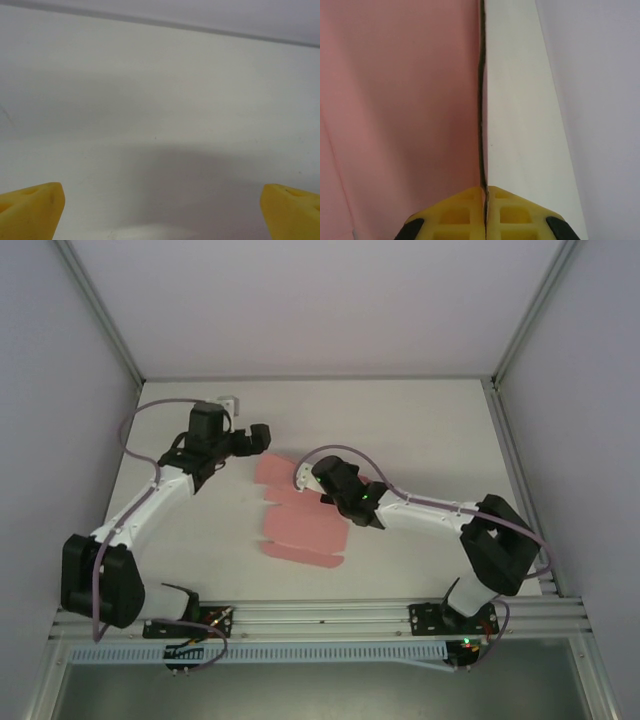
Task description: Assemble paper box
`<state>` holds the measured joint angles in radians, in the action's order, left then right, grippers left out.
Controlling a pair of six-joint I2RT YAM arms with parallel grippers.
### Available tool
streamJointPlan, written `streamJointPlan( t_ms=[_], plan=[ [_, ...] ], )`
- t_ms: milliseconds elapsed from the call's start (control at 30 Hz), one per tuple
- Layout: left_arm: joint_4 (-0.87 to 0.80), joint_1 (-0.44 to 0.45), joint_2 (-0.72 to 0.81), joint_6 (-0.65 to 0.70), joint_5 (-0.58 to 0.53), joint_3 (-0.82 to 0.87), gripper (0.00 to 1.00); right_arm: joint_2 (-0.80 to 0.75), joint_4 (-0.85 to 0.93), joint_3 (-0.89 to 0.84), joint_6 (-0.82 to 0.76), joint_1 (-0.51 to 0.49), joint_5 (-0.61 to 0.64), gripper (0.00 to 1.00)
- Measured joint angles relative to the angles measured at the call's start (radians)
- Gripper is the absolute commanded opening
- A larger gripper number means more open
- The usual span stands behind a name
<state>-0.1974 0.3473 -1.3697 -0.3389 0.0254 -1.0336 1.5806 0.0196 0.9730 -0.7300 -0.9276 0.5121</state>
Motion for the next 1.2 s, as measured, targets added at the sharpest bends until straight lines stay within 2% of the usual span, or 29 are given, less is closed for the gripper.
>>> streamJointPlan(
  t_ms=[400, 733, 933, 1200],
  plan=[
    [-0.020, 0.077, -0.027, 0.090, 0.005, 0.005, 1.00, -0.047, -0.008, 0.000, 0.024, 0.002, -0.045, 0.01],
    [-0.012, 0.150, -0.003, 0.105, -0.005, 0.023, 1.00, -0.070, 0.053, 0.009, 0.115, 0.051, -0.114, 0.00],
    [-0.006, 0.191, 0.023, 0.103, -0.082, 0.023, 1.00, -0.070, 0.084, 0.037, 0.167, 0.063, -0.137, 0.00],
    [-0.007, 0.290, 0.002, 0.119, -0.259, -0.002, 1.00, -0.069, 0.101, 0.046, 0.208, 0.069, -0.153, 0.00]
  ],
)
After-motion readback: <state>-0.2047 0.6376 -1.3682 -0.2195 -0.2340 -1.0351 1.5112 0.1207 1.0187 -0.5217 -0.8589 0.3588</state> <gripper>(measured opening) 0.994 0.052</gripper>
